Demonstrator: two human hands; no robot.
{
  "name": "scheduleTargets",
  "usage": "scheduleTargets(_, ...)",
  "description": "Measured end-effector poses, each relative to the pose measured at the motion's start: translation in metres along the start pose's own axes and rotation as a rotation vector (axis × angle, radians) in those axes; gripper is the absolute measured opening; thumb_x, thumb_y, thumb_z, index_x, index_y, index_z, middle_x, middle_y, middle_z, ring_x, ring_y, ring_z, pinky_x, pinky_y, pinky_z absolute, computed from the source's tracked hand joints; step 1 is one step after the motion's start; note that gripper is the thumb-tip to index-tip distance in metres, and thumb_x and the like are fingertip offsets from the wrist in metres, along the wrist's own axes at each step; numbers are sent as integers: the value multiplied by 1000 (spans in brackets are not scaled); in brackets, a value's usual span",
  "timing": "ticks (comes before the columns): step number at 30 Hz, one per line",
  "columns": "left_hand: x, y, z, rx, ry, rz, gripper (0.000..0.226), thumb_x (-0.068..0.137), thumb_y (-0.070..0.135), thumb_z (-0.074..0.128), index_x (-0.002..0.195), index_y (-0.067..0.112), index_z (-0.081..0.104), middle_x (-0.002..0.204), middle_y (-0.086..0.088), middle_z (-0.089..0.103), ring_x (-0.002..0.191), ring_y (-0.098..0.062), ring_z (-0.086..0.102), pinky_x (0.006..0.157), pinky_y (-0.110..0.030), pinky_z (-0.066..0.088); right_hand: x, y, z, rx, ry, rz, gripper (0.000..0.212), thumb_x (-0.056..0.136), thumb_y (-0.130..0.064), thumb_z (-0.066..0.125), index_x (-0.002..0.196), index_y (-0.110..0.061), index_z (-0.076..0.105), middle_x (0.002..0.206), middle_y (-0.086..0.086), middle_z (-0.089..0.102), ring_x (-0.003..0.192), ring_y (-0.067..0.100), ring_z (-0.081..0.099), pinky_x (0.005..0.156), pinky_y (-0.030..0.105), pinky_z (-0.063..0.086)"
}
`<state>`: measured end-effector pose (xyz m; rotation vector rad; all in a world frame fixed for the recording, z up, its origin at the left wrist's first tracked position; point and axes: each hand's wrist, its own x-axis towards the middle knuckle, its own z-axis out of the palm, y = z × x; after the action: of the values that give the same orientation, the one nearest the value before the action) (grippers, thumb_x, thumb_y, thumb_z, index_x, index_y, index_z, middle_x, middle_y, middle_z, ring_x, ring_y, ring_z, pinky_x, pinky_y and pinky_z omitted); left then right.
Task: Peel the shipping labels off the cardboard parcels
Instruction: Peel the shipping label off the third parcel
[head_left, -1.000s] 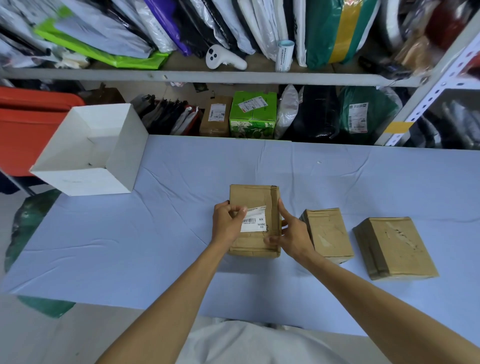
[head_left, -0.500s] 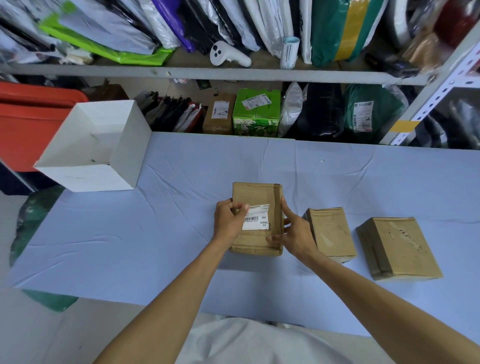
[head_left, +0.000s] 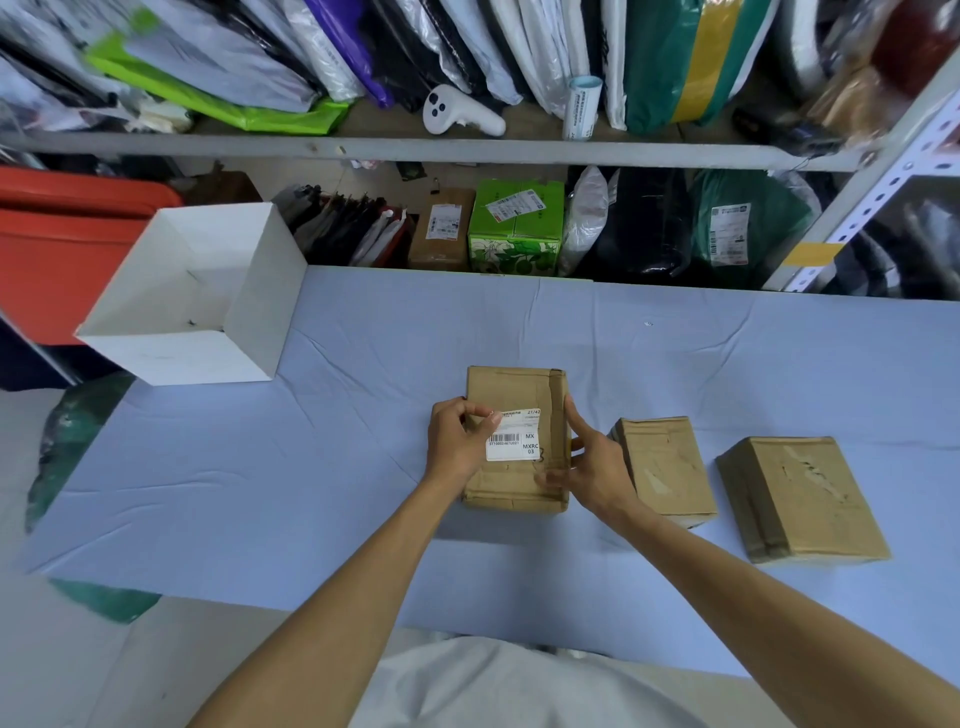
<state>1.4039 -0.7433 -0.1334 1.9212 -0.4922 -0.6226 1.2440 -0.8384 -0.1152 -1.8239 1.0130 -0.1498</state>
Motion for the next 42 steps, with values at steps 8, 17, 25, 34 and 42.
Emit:
scheduleTargets(8, -1, 6, 1, 19, 16, -43, 9, 82, 25, 74, 81, 18, 68, 111, -11, 61, 92, -16, 60, 71, -16, 45, 1, -2, -1, 17, -8, 13, 109, 68, 2, 78, 151, -32, 15, 83, -12, 57, 76, 17, 60, 72, 26, 56)
scheduleTargets(17, -2, 10, 5, -14, 11, -104, 11, 85, 21, 71, 84, 11, 66, 124, -4, 54, 92, -11, 59, 63, -7, 41, 4, 0, 2, -44, 10, 16, 112, 67, -3, 80, 151, -32, 11, 99, 9, 61, 88, 31, 63, 79, 42, 57)
scheduleTargets(25, 1, 7, 4, -97, 0, -121, 11, 82, 22, 73, 78, 15, 65, 115, -11, 63, 87, -15, 69, 57, -11, 48, 6, 2, 2, -78, 23, 16, 113, 66, -5, 82, 150, -34, 12, 105, 19, 61, 90, 34, 62, 79, 45, 56)
scheduleTargets(34, -1, 12, 4, -112, 16, -120, 13, 82, 20, 73, 73, 19, 63, 116, -9, 62, 94, -17, 67, 62, -13, 47, 7, 2, 1, -53, 2, 6, 113, 66, -3, 82, 151, -31, 12, 92, 4, 56, 89, 33, 61, 79, 42, 56)
scheduleTargets(42, -3, 14, 3, -124, 19, -131, 11, 82, 20, 73, 75, 18, 64, 114, -8, 63, 93, -17, 67, 71, -23, 53, 8, 5, 1, -55, 4, -12, 113, 66, -5, 82, 151, -31, 13, 93, -2, 55, 87, 25, 60, 80, 40, 56)
